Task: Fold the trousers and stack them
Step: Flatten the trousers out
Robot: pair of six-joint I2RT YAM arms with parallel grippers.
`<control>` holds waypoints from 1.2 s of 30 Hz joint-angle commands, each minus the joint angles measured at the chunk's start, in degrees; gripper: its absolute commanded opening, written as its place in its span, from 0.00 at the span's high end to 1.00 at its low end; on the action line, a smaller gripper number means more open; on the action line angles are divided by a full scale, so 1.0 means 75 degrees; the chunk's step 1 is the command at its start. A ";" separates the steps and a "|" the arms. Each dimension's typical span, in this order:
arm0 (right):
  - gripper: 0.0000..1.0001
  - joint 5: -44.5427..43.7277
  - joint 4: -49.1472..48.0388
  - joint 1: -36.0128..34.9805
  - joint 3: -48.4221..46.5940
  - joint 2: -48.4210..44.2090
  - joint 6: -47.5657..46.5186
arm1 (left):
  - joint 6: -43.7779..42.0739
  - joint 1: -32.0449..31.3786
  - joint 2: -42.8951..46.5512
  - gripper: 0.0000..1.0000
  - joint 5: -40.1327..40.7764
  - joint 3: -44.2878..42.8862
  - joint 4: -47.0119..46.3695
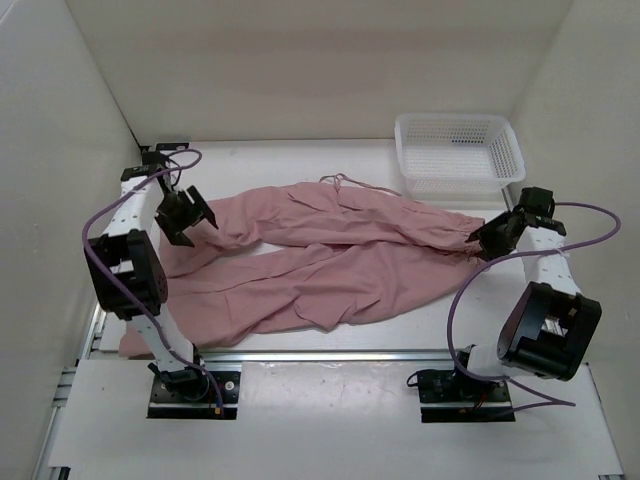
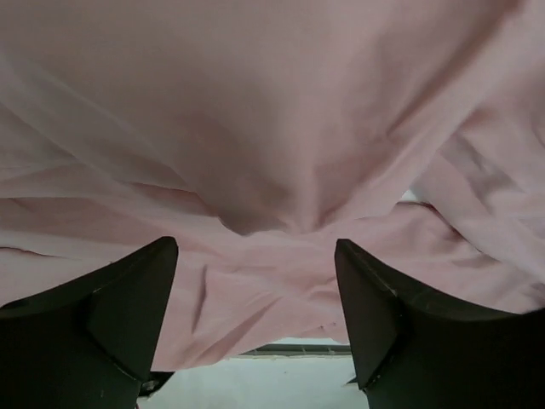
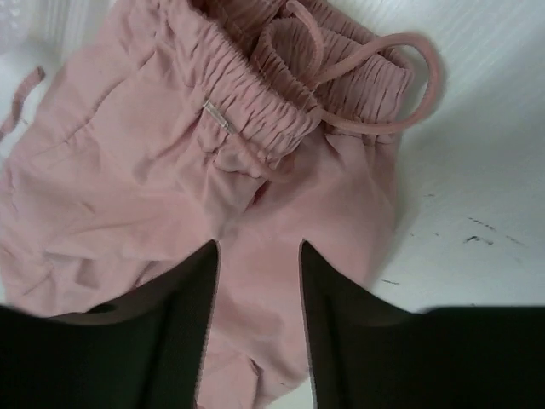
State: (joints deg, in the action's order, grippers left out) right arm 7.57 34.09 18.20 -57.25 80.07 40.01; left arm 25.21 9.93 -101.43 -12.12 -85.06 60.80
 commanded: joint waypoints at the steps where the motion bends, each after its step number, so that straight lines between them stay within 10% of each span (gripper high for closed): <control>1: 0.44 -0.0225 -0.0057 -0.0012 -0.0357 -0.0165 -0.0143 | -0.0186 0.0129 -0.0023 0.15 0.0607 -0.0713 0.0015; 4: 0.34 -0.0552 0.0200 -0.0012 -0.0732 -0.0457 -0.0283 | -0.0116 0.0129 -0.0116 0.24 0.0888 -0.1629 0.0342; 9: 0.34 -0.0881 0.0423 -0.0012 -0.0921 -0.0926 -0.0353 | 0.0211 0.0199 -0.1273 0.86 0.1709 -0.3692 0.0893; 11: 0.35 -0.0776 0.0424 -0.0012 -0.0921 -0.0997 -0.0354 | 0.0282 0.0304 -0.2034 0.83 0.1779 -0.4137 0.0894; 14: 0.35 -0.0612 0.0424 -0.0012 -0.0921 -0.0997 -0.0517 | 0.0365 0.0375 -0.3020 0.25 0.1861 -0.4804 0.1174; 15: 0.35 -0.0611 0.0424 -0.0012 -0.0921 -0.0997 -0.0518 | 0.0446 0.0375 -0.3603 0.19 0.1862 -0.4924 0.1268; 23: 0.35 -0.0447 0.0424 -0.0012 -0.0921 -0.0926 -0.0659 | 0.0681 0.0375 -0.4897 0.13 0.2190 -0.5371 0.0954; 27: 0.35 -0.0307 0.0424 -0.0012 -0.0921 -0.0763 -0.0659 | 0.0681 0.0375 -0.5249 0.39 0.2190 -0.5370 0.0953; 29: 0.35 -0.0225 0.0354 -0.0012 -0.0921 -0.0693 -0.0659 | 0.0611 0.0375 -0.5344 0.89 0.2027 -0.5544 0.1022; 36: 0.37 -0.0225 0.0354 -0.0012 -0.0991 -0.0692 -0.0659 | 0.0541 0.0375 -0.4185 0.90 0.2599 -0.7220 0.1445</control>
State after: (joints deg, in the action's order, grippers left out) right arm 5.04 37.19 18.20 -62.50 74.89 35.77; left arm 29.45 12.67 -142.39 3.97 -133.71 71.72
